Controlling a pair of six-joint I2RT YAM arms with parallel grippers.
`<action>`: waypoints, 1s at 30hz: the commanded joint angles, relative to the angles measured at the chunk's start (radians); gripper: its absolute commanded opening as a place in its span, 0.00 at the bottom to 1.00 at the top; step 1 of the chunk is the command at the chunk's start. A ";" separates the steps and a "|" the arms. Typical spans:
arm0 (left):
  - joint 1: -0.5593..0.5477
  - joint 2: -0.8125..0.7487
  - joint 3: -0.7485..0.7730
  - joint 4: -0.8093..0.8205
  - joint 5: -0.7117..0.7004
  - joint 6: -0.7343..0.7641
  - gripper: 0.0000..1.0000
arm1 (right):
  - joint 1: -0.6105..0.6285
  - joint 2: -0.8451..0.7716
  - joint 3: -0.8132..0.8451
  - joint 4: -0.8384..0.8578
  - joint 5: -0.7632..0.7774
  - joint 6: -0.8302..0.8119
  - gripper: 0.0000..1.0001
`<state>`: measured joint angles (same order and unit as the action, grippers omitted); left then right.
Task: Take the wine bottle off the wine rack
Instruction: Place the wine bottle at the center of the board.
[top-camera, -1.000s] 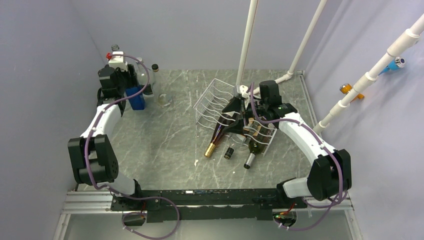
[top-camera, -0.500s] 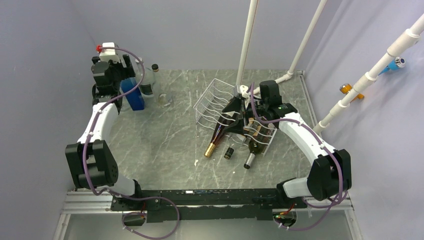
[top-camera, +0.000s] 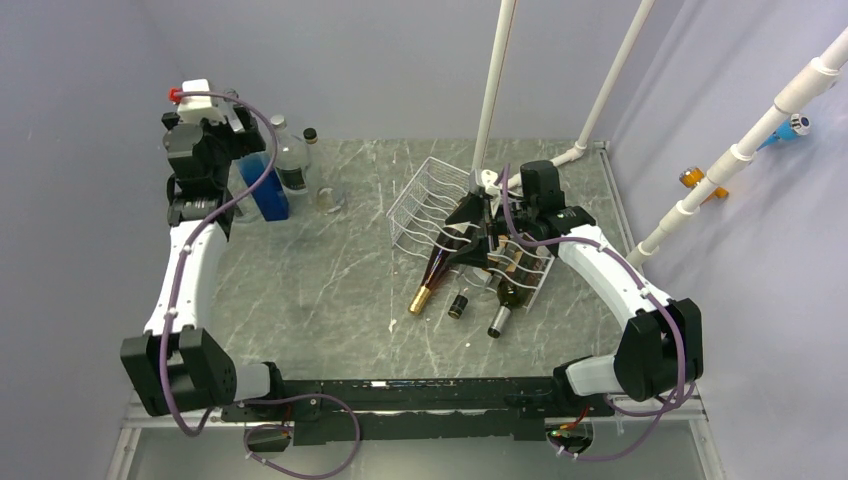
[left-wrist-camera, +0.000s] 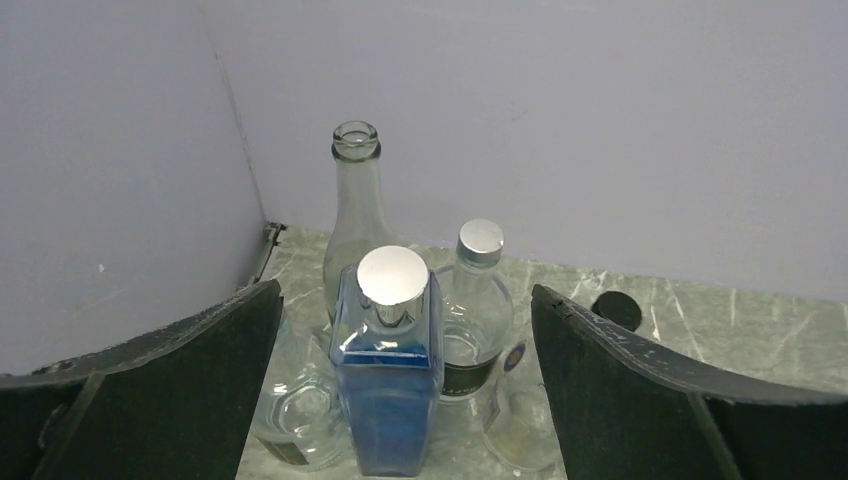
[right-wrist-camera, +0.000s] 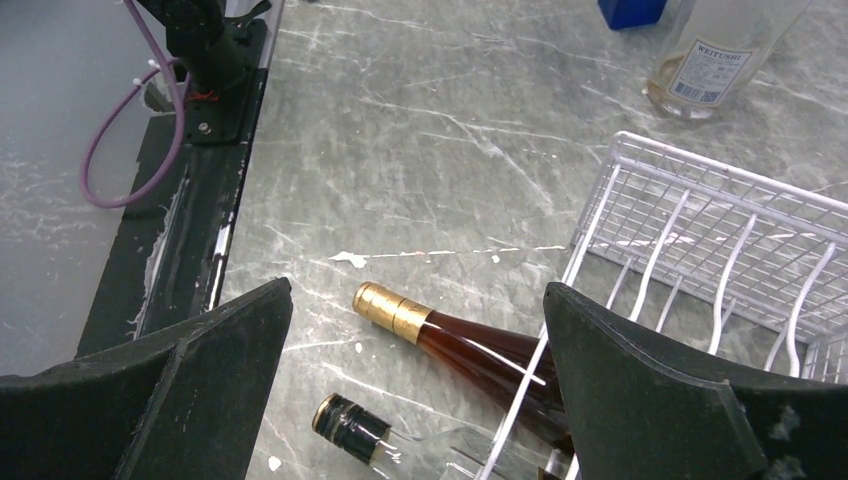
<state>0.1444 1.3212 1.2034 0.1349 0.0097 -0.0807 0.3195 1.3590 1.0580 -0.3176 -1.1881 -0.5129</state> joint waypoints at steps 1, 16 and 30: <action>0.003 -0.127 -0.001 -0.058 -0.007 -0.083 1.00 | -0.012 -0.041 0.003 0.004 -0.043 -0.033 1.00; 0.004 -0.512 -0.223 -0.278 0.217 -0.298 1.00 | -0.085 -0.116 0.012 -0.216 -0.044 -0.270 1.00; 0.000 -0.602 -0.346 -0.411 0.613 -0.403 1.00 | -0.290 -0.220 0.025 -0.407 -0.043 -0.437 1.00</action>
<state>0.1444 0.7300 0.9138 -0.2749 0.4553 -0.4065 0.0826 1.1866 1.0584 -0.6777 -1.1896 -0.8818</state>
